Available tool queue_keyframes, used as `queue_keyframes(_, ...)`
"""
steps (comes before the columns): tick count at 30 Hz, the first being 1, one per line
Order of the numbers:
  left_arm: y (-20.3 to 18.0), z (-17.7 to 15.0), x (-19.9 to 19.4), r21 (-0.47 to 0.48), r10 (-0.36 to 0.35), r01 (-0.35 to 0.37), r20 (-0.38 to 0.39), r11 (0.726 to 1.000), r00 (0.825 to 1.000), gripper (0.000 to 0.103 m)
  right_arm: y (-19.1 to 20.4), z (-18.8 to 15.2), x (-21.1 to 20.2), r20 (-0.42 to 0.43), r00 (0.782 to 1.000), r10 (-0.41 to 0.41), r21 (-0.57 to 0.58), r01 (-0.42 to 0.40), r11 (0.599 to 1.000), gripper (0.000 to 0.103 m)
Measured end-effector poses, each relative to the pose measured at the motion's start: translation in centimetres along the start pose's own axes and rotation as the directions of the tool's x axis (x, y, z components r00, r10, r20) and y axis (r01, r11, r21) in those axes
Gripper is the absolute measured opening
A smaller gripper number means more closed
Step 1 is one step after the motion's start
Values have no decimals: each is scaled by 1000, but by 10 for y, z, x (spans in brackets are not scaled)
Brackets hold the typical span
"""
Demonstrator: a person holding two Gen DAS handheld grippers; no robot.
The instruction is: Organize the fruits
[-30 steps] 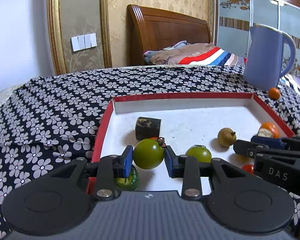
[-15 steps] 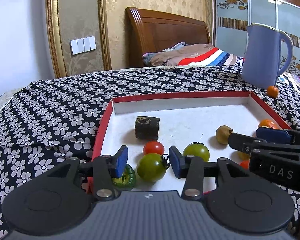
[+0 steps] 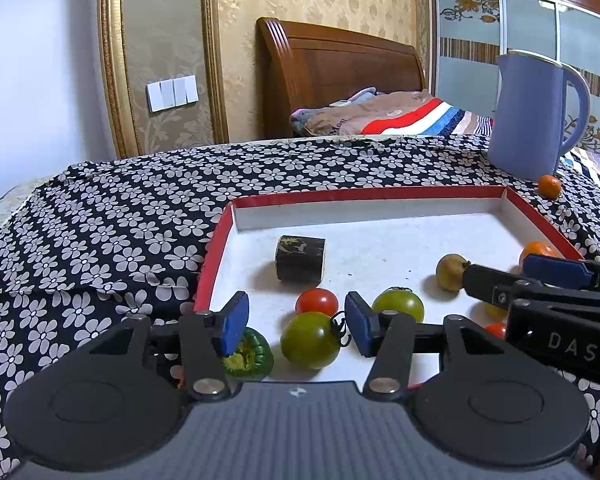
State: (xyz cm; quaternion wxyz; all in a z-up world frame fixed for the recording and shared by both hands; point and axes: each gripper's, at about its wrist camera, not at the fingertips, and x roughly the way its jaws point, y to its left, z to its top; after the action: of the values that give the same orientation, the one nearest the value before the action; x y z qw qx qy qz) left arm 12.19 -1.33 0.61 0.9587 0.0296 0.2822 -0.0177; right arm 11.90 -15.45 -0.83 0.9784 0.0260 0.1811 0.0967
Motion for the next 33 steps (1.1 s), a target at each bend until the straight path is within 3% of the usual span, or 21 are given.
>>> queue_keyframes(9,1,-1,-1,-1,6,-6,5,1000,1000,58,0,-1,-5,23,1000,-2,3,2,1000,66)
queue_keyframes(23,0,-3,-3,6,23,-23,7,1000,1000,59,3,-5,-9,44,999,-14,-14,14,1000,72)
queue_keyframes(28,0,-3,-4,-1,18,-18,5,1000,1000,70,2,-5,-10,49,999,-12,-5,12,1000,73)
queue_keyframes(33,1,-2,-4,-4,19,-19,4,1000,1000,70,2,-6,-10,53,999,-12,-5,12,1000,76)
